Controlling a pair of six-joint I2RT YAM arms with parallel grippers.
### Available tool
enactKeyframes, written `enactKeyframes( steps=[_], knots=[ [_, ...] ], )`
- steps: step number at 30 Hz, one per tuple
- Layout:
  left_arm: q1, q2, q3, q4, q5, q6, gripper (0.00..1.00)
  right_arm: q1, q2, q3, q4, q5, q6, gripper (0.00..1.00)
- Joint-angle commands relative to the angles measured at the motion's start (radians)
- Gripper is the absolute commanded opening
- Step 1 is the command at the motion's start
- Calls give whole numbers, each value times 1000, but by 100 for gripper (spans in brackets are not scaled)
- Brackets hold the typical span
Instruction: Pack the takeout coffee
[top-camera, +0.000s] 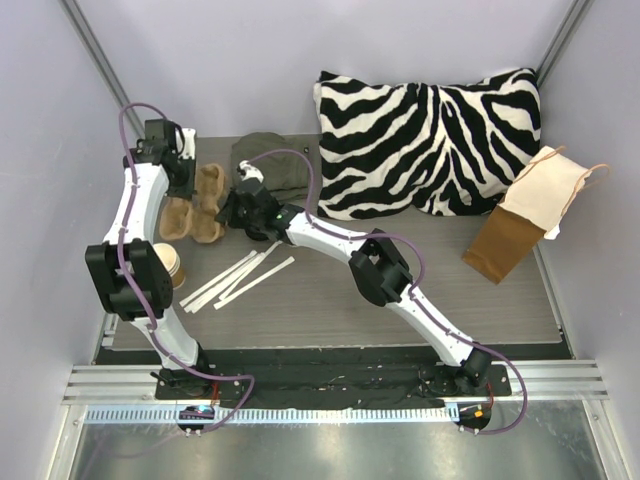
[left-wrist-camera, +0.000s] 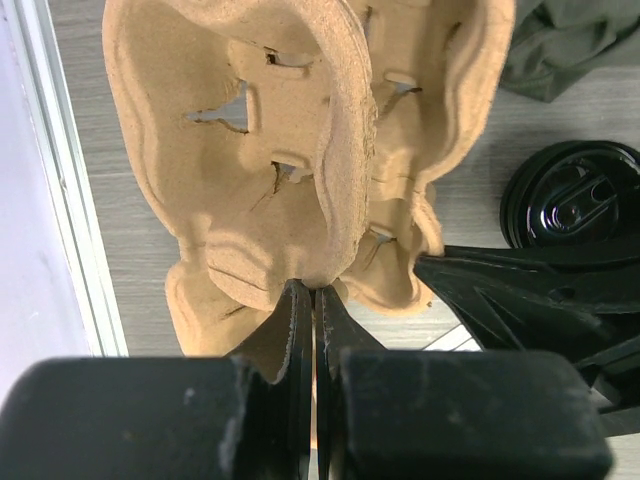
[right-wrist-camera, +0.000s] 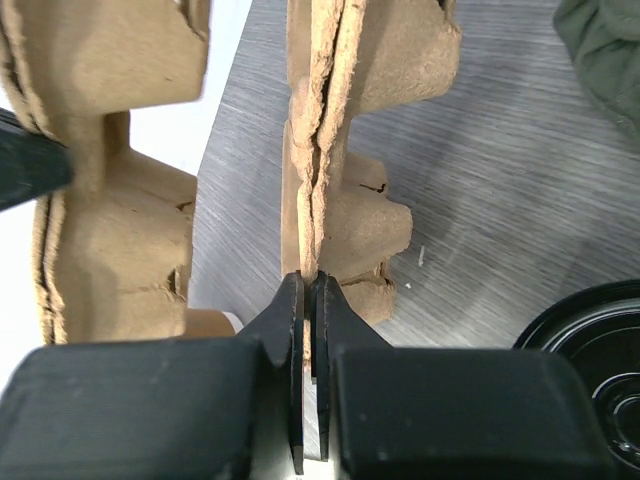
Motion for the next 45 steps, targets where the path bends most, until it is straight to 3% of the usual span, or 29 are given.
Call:
enactKeyframes(
  steps=[1, 5, 9, 12, 15, 21, 25, 31, 36, 39, 45],
  knots=[
    [14, -58, 38, 56, 38, 6, 0, 3, 0, 37, 38, -9, -13, 1],
    [14, -70, 61, 67, 34, -8, 0, 9, 1, 40, 78, -68, -23, 4],
    [13, -67, 99, 44, 29, -14, 0, 12, -3, 46, 77, -83, -33, 20],
    [14, -71, 110, 41, 26, -17, 0, 12, -11, 50, 77, -85, -49, 47],
    [14, -77, 118, 35, 26, -22, 0, 11, -29, 55, 77, -91, -75, 57],
    [16, -94, 200, -31, 103, -48, 0, -17, -116, 8, 77, -139, -112, 65],
    [14, -113, 292, -80, 193, -74, 0, -45, -256, -84, 77, -174, -181, 72],
    [-8, -114, 421, -197, 330, -91, 0, -97, -501, -290, 78, -284, -200, 75],
    [-161, -212, 328, -151, 359, -91, 0, -160, -775, -534, 31, -399, -278, 77],
    [-263, -290, 230, -90, 413, -195, 0, -215, -946, -693, -61, -424, -342, 77],
    [-423, -308, 29, 197, 549, -509, 0, -371, -1180, -1063, -12, -586, -307, 71]
  ],
)
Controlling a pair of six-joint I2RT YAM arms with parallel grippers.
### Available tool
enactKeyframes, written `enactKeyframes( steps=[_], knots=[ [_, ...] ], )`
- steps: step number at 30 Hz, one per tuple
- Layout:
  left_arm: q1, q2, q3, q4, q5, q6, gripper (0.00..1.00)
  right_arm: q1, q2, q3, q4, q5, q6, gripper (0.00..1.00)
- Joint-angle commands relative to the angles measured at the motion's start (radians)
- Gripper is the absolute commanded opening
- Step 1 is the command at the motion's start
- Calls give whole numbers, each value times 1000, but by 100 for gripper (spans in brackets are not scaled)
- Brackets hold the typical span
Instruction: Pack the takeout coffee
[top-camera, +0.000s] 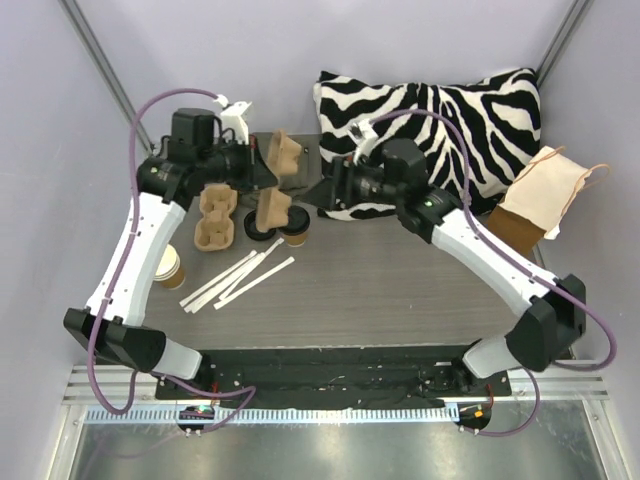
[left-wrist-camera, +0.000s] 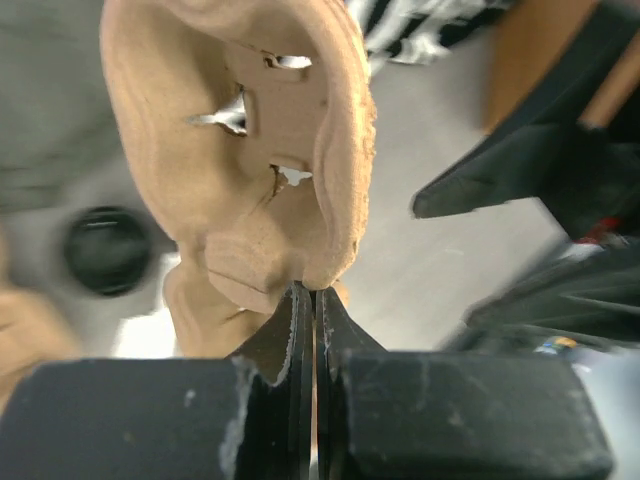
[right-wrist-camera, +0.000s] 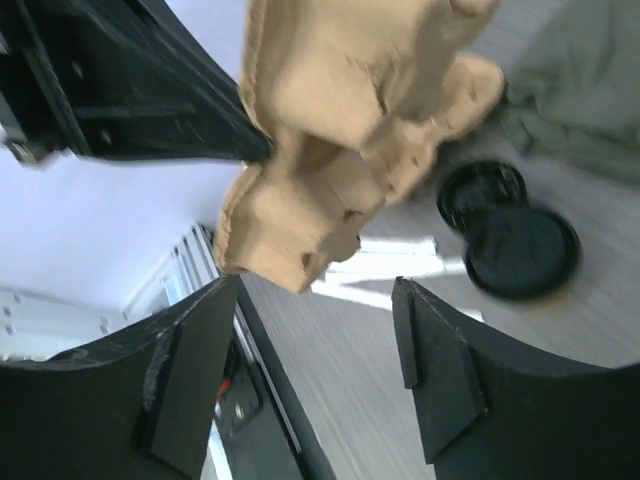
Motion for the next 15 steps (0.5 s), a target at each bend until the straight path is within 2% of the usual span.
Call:
enactKeyframes(
  steps=[1, 4, 7, 8, 10, 15],
  knots=[
    [-83, 37, -82, 248, 111, -254, 0, -116, -118, -208, -38, -159, -43, 70],
    [-129, 87, -117, 367, 172, -359, 0, -137, -198, -256, -156, -171, -173, 70],
    [-168, 129, -143, 473, 237, -428, 0, -150, -228, -297, -209, -173, -241, 75],
    [-175, 155, -150, 513, 254, -445, 0, -151, -232, -305, -230, -165, -263, 79],
    [-178, 173, -163, 543, 304, -466, 0, -153, -238, -303, -293, -170, -295, 83],
    [-185, 178, -200, 570, 297, -466, 0, -159, -249, -299, -344, -236, -327, 84]
  ],
)
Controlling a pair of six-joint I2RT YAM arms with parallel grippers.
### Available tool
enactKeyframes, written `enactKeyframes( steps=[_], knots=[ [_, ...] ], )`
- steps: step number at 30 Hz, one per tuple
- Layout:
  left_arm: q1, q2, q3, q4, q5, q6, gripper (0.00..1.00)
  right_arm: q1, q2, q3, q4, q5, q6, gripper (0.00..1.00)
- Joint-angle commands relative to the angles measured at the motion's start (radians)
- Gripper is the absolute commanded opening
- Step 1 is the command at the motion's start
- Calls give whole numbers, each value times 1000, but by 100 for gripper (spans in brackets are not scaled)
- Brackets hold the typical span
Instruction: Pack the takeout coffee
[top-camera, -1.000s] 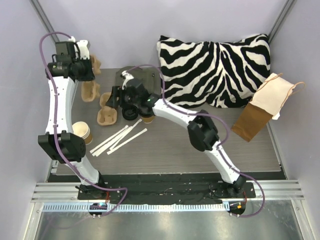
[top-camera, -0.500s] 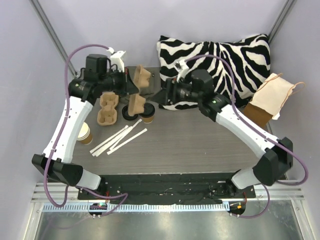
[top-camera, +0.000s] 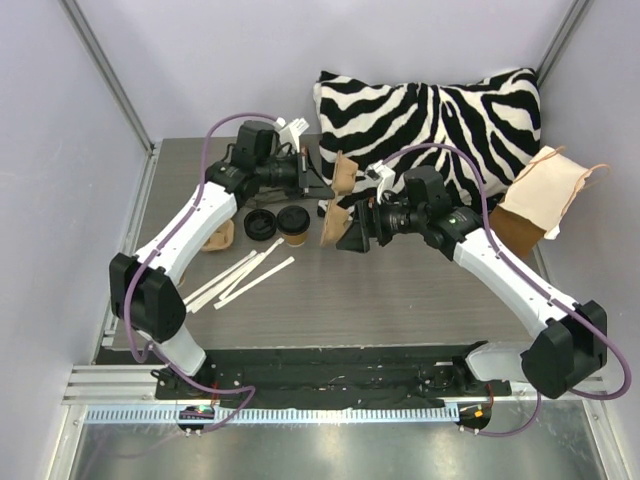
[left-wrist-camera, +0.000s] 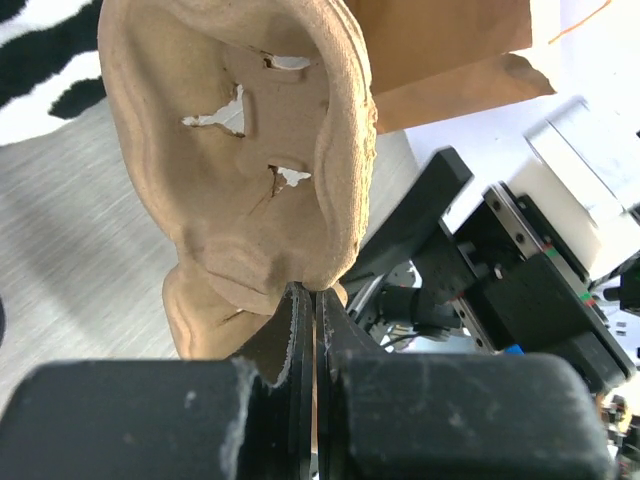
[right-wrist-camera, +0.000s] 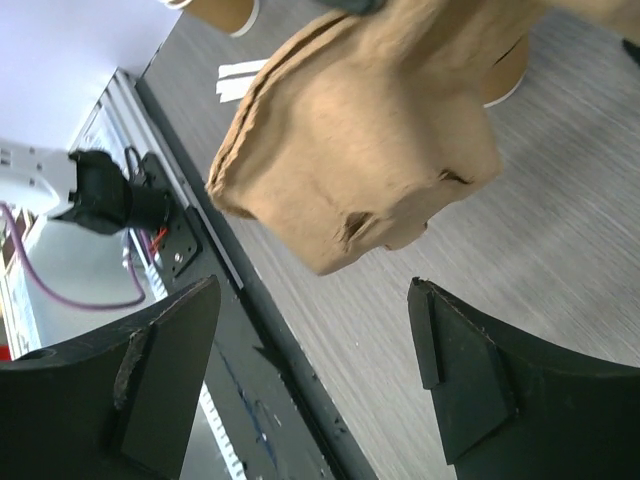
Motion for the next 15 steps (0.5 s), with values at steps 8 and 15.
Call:
enactKeyframes(
  steps=[8, 15],
  knots=[
    [-47, -72, -110, 107, -7, -23, 0, -42, -6, 85, -72, -51, -51, 65],
    [-87, -87, -132, 65, -27, 61, 0, -107, 17, 167, -66, -27, 30, 51]
  ],
)
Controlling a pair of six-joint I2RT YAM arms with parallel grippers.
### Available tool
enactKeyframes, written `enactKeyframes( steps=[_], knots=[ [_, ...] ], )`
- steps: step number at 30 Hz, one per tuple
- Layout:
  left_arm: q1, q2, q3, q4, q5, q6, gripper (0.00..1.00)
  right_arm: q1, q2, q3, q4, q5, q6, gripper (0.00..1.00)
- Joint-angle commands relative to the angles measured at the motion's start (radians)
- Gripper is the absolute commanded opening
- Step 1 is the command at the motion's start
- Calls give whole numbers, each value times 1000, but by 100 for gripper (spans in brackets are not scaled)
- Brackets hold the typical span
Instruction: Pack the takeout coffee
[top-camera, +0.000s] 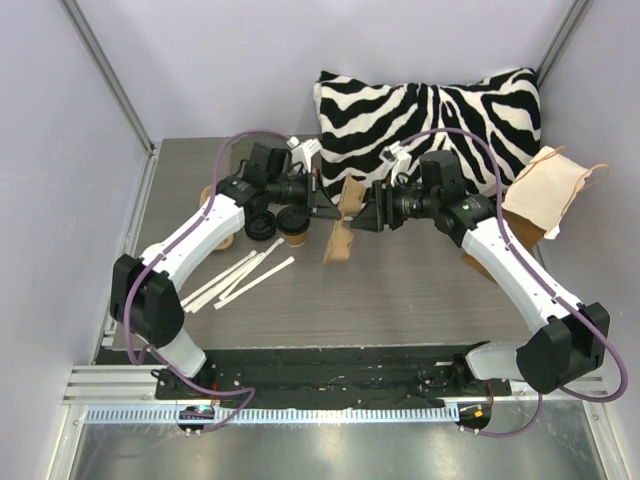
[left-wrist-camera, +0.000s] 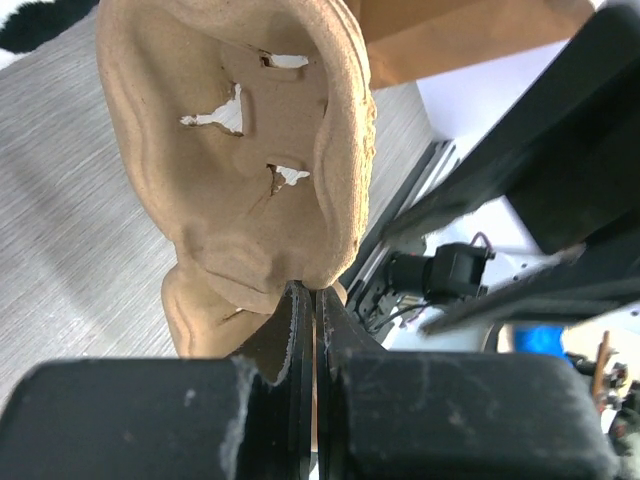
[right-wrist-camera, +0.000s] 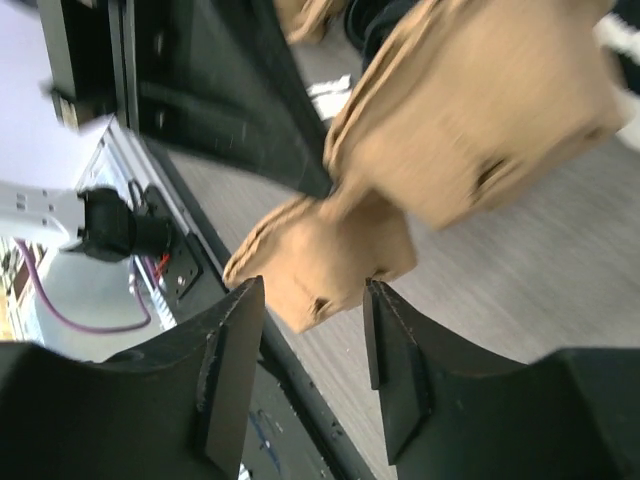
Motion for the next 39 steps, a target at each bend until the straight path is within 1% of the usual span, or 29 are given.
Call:
enactKeyframes(
  steps=[1, 3, 4, 6, 7, 9, 11, 14, 19, 27, 39],
  knots=[
    [-26, -65, -3, -2, -19, 71, 0, -27, 9, 95, 23, 32, 70, 45],
    [-29, -65, -11, -7, -31, 74, 0, -32, 25, 113, 30, 59, 87, 40],
    [-33, -65, -15, -13, -40, 74, 0, -33, 29, 130, 32, 73, 102, 35],
    [-41, -68, -14, -19, -71, 79, 0, -32, 41, 145, 41, 113, 124, 31],
    [-50, -68, -12, -26, -88, 88, 0, -35, 45, 156, 44, 125, 139, 26],
    [-59, -67, 2, -48, -131, 105, 0, -36, 53, 162, 68, 130, 191, 24],
    [-64, -64, 8, -63, -135, 112, 0, -36, 56, 165, 82, 130, 234, 23],
    [-72, -61, 19, -77, -149, 120, 0, -36, 68, 164, 96, 147, 248, 21],
    [-85, -56, 31, -82, -160, 126, 0, -38, 81, 159, 104, 153, 261, 21],
    [-104, -53, 42, -91, -169, 137, 0, -36, 93, 135, 138, 145, 294, 29],
    [-108, -58, 48, -94, -166, 135, 0, -35, 78, 70, 145, 161, 300, 29]
  ],
)
